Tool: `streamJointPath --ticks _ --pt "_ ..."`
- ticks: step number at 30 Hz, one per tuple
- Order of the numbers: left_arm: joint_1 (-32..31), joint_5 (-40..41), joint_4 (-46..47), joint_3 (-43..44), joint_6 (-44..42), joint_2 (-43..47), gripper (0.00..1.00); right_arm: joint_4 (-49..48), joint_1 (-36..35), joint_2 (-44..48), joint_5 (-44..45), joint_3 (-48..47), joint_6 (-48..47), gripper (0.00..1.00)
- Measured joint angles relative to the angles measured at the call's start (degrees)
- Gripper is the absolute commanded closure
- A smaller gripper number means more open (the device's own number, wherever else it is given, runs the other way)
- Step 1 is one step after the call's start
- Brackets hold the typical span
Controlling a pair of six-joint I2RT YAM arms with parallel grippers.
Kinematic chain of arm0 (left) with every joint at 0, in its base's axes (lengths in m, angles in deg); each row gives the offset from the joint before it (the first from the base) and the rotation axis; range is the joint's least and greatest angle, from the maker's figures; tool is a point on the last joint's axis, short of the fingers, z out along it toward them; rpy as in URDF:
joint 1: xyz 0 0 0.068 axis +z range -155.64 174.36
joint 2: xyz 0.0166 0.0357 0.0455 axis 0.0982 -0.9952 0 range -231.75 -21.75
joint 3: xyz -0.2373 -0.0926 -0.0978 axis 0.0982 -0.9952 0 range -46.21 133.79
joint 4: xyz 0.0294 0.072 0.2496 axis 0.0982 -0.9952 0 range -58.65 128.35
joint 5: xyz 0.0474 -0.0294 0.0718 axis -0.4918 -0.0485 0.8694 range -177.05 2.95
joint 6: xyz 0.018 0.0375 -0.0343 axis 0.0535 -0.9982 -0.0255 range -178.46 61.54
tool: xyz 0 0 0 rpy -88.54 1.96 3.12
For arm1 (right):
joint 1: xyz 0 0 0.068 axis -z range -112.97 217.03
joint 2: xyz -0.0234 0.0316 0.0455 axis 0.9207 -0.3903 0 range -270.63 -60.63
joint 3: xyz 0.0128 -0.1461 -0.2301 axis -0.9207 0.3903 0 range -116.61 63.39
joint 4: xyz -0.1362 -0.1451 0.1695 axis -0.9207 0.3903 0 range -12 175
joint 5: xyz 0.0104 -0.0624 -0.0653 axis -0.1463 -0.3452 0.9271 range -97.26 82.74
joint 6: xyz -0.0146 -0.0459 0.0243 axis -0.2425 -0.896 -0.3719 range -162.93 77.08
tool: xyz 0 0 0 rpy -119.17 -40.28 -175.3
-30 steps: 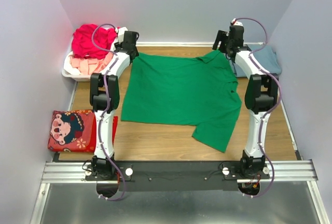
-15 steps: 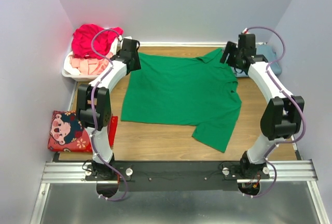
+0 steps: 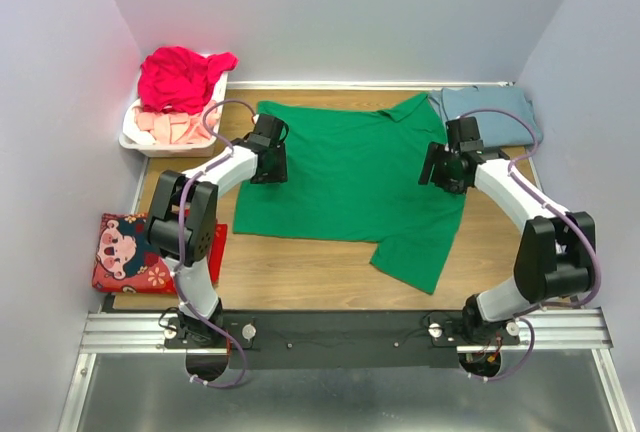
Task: Fold and stack the t-shirts
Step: Flatten the tshirt out
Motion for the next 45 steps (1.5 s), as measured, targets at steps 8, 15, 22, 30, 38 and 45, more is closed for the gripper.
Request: streamJointPath --ticks 8,15,22,30,38,45 --pt "-0.3 -0.1 -0.1 -3.3 2.6 0.9 0.42 0.0 -1.2 -3.4 -1.3 1.1 1.4 0.25" --pt "-0.3 1.3 -0.4 -5.9 6.0 1.6 0.43 0.0 -2.5 -7.6 -2.0 2.0 2.6 0.26" --pt "0.6 2.6 -0.4 -10.6 9.5 5.3 0.43 -0.2 -3.1 -10.1 -3.8 3.3 2.9 0.27" --pt "3.3 3.6 -1.5 -14.9 12.2 9.1 0.43 -0.4 -3.9 -10.3 -4.7 3.3 3.0 0.28" --pt "6.3 4.1 -3.2 -15.0 12.2 9.4 0.44 -0.2 -5.3 -10.3 -4.4 3.3 3.9 0.3" --pt "6.8 4.7 -4.5 -8.3 9.1 5.0 0.45 0.2 -5.5 -10.1 -2.3 3.2 5.1 0.3"
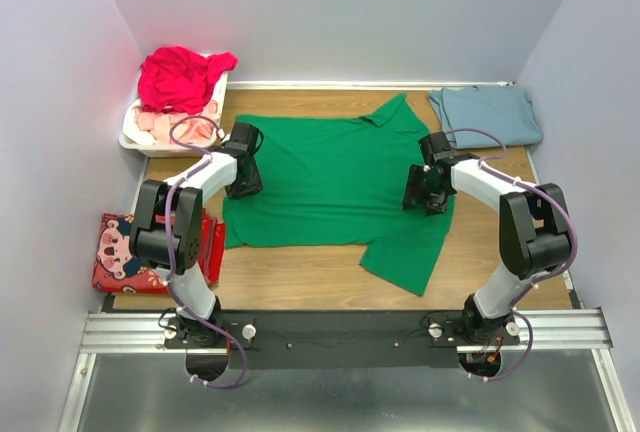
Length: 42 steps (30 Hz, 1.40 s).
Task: Fold and stack the t-shirts
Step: Flatten the tshirt out, then fold the tshirt
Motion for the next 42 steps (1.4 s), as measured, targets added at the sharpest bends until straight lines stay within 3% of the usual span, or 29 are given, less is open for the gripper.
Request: streamJointPath --ticks 7,12,15,19,24,42 --pt "0.2 1.2 -1.0 5.9 -3.2 1.6 0.45 4.6 0.0 0.8 1.8 -4.5 0.7 0.29" --pt "0.2 1.4 -3.2 5.5 -4.3 6.2 0.45 6.9 -0.7 1.7 2.7 -10.6 1.6 0.29" --pt "0.2 1.5 -5.3 2.4 -4.6 11.0 0.46 8.0 -2.3 2.3 3.1 -11.2 2.7 0.29" --pt "0.2 1.1 -7.2 -5.2 -3.3 19.4 0.6 9.9 -4.5 2.3 3.3 -11.2 3.5 0.29" --pt "0.3 -2.2 -7.5 -12.7 1.1 25.7 0.65 10.6 -5.2 2.3 3.3 -11.2 1.9 0.29" --pt "-0.7 -1.0 -12.3 -18.4 14.9 29.1 0.53 8.9 -5.2 1.8 1.0 -8.4 0.0 0.29"
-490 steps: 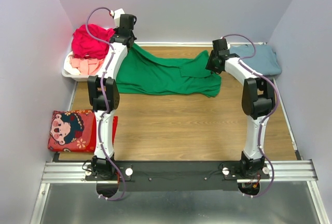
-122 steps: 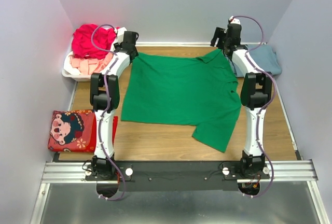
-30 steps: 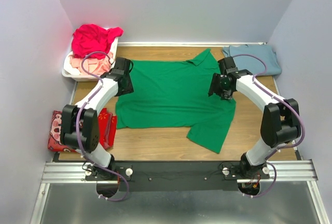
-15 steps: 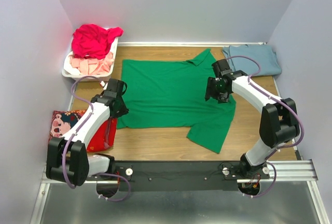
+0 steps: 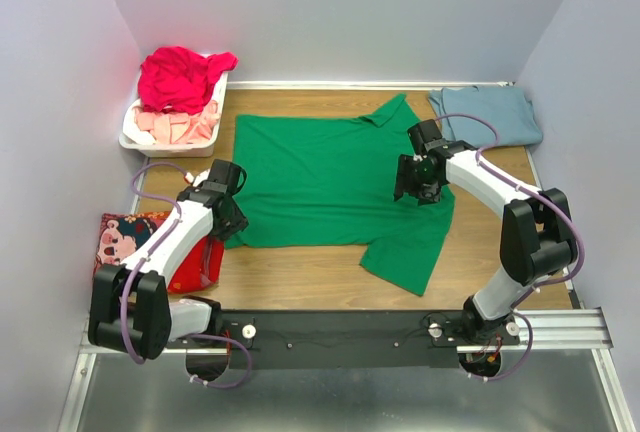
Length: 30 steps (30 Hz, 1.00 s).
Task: Fold and stack the t-shirts
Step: Fold the tshirt
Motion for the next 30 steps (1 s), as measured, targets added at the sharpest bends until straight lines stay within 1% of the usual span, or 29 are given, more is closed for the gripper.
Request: streamJointPath --ticks 7,13,30 --pt "0.0 2.2 -1.0 -0.8 4.7 -0.7 0.53 -0.5 0.0 -0.3 -0.2 0.0 -0.8 0.29" --pt "0.0 3.6 -1.2 -0.9 7.6 -3.0 0.53 -0.7 0.0 -0.5 -0.3 0.0 -0.9 0.29" --pt "-0.2 6.1 -1.2 -0.7 8.9 -9.9 0.5 -1.0 0.0 -0.9 -0.3 0.0 -0.8 0.29"
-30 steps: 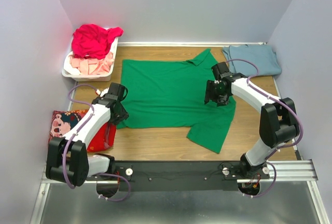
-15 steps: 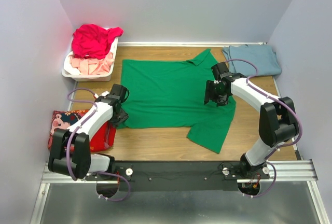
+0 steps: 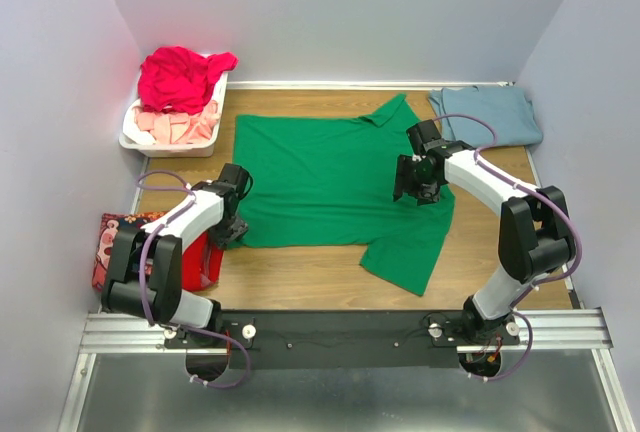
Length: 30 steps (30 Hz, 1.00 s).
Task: Fold and stack the t-shirts
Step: Fold the tshirt
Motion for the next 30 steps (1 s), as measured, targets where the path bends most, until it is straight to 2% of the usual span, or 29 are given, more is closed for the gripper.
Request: streamJointPath --ticks 3,6,7,9,10,12,19,23,28,30 --pt "0.0 0.1 0.0 0.7 -0.7 -1.8 0.53 -0.1 0.0 0.0 0.0 0.0 0.1 0.29" --pt "-0.1 0.0 0.2 1.3 -1.4 -2.5 0.64 -0.1 0.0 0.0 0.0 0.0 0.2 0.29" --pt "-0.1 -0.2 0.7 1.3 -1.8 -2.6 0.72 -0.1 0.0 0.0 0.0 0.0 0.2 0.29" --pt "-0.1 -0.4 1.2 1.4 -2.1 -2.8 0.8 -0.1 0.0 0.0 0.0 0.0 0.4 0.29" --pt "-0.1 -0.4 1.4 1.4 -2.5 -2.8 0.91 -0.1 0.0 0.0 0.0 0.0 0.4 0.29" --pt "-0.1 -0.4 1.3 1.5 -2.8 -2.8 1.0 -0.1 0.0 0.0 0.0 0.0 0.5 0.29" --pt "-0.2 -0.4 -0.5 3.8 -3.2 -2.7 1.0 0.0 0.0 0.3 0.2 0.0 0.9 0.29" --pt "-0.2 1.4 -4.4 9.1 -3.2 -0.8 1.0 1.1 0.0 3.1 1.5 0.9 1.8 0.29" --pt "-0.5 3.8 -7.0 16.0 -3.5 2.2 1.0 4.3 0.0 11.2 3.2 8.6 5.2 0.3" --pt "-0.7 4.4 -7.4 17.8 -3.8 2.3 1.0 6.3 0.0 14.1 3.3 12.0 7.0 0.34"
